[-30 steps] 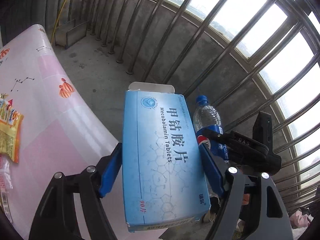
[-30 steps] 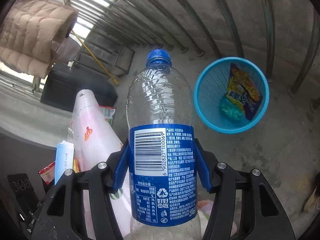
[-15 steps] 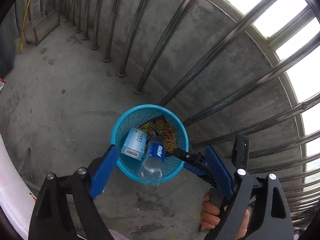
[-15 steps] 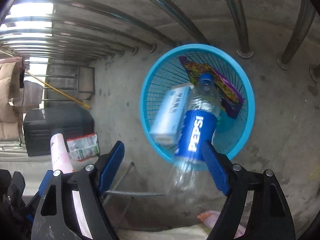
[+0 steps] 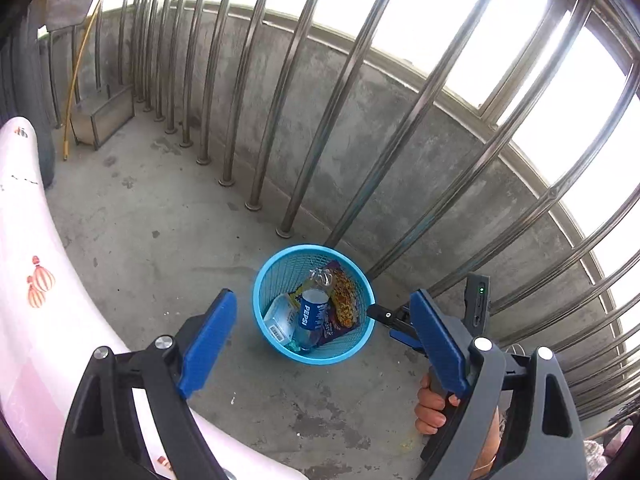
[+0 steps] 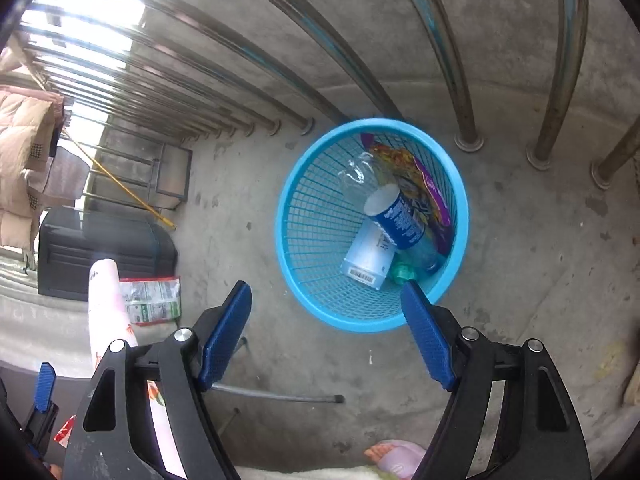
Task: Collect trash
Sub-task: 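Move both tools back from the wastebasket to the table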
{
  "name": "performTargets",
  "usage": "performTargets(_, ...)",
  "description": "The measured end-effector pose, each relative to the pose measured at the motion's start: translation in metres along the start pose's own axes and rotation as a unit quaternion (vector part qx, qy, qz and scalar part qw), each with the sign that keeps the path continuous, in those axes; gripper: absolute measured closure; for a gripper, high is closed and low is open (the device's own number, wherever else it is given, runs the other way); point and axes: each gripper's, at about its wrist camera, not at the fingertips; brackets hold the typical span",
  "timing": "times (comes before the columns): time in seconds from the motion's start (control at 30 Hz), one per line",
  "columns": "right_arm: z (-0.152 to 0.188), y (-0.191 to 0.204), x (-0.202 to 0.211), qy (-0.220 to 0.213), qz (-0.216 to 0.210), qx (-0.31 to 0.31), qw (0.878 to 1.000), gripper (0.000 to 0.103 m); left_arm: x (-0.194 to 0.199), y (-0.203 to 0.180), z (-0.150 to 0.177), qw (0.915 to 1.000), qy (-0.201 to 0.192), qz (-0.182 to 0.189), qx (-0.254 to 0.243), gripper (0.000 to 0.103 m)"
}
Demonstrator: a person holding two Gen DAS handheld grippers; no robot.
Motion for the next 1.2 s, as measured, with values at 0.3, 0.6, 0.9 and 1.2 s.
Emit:
performTargets(0.3, 0.049, 0.135, 0.068, -0.081, 0.011, 0.233, 0.969, 0.023, 0.14, 0.025, 0.054, 0.983, -0.165, -0.05, 0.062, 0.01)
performTargets(0.6, 0.139, 0.232, 0.117, -0.14, 0.004, 0.378, 0.915, 0.008, 0.233, 0.059, 0.115, 0.9614, -0.233, -0.105, 0.102, 0.006)
performTargets(0.9, 0.214, 0.284, 0.116, -0.169, 0.054, 0.473, 0.863, 0.008, 0.29, 0.096, 0.163, 0.9431, -0.27, -0.123, 0.151, 0.006)
performTargets(1.2, 0.271, 0.322, 0.122, -0.211, 0.058, 0.548, 0.807, 0.008, 0.324, 0.133, 0.199, 0.9217, -0.291, -0.134, 0.219, 0.006)
Point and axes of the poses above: each gripper's, at about its wrist camera, not at the fingertips, and x roughly against the way its jaws point, y to its left, z to its underside, and after that the axes turned 8 degrees about y, right-handed
